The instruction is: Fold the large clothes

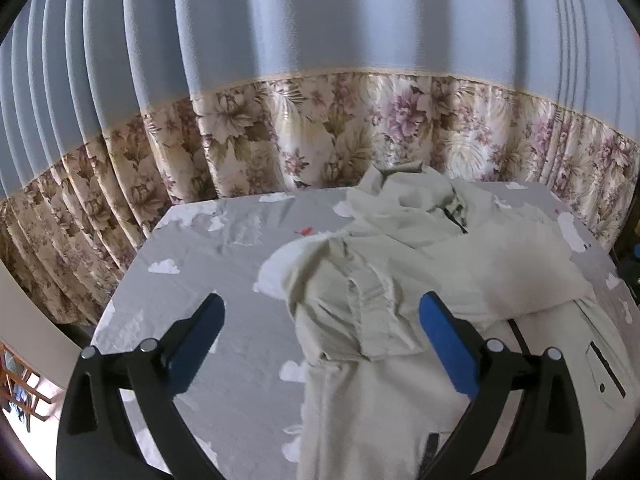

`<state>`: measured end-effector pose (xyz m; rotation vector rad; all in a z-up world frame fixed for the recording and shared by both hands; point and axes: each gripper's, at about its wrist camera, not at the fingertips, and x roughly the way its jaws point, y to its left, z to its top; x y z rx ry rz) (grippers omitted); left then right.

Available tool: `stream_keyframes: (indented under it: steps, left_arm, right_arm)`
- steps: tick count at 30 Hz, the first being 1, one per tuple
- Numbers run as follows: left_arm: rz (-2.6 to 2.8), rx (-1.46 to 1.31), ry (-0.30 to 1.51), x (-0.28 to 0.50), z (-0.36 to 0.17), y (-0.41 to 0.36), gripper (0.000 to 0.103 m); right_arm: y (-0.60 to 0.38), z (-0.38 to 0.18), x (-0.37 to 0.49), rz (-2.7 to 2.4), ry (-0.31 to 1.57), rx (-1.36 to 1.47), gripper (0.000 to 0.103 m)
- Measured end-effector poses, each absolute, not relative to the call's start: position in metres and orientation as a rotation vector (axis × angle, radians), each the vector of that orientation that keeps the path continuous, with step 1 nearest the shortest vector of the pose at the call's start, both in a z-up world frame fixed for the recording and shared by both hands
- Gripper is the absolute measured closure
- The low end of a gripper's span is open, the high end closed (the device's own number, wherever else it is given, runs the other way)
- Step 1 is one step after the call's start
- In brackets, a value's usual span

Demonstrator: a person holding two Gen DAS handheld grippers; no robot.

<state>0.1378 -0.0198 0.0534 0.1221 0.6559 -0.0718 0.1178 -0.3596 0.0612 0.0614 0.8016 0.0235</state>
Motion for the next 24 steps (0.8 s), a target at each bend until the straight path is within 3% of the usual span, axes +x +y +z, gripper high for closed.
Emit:
stream_keyframes:
  steps: [11, 24]
  left_arm:
    - [0.005, 0.173, 0.73, 0.279, 0.046, -0.008, 0.005]
    - [-0.006, 0.183, 0.919, 0.48, -0.024, -0.039, 0.005]
  right_arm:
    - [-0.379, 0.066, 0.261, 0.038, 0.868, 0.115, 0.003]
    - [-0.37, -0.03, 0.49, 0.064, 1.07, 0.131, 0.003]
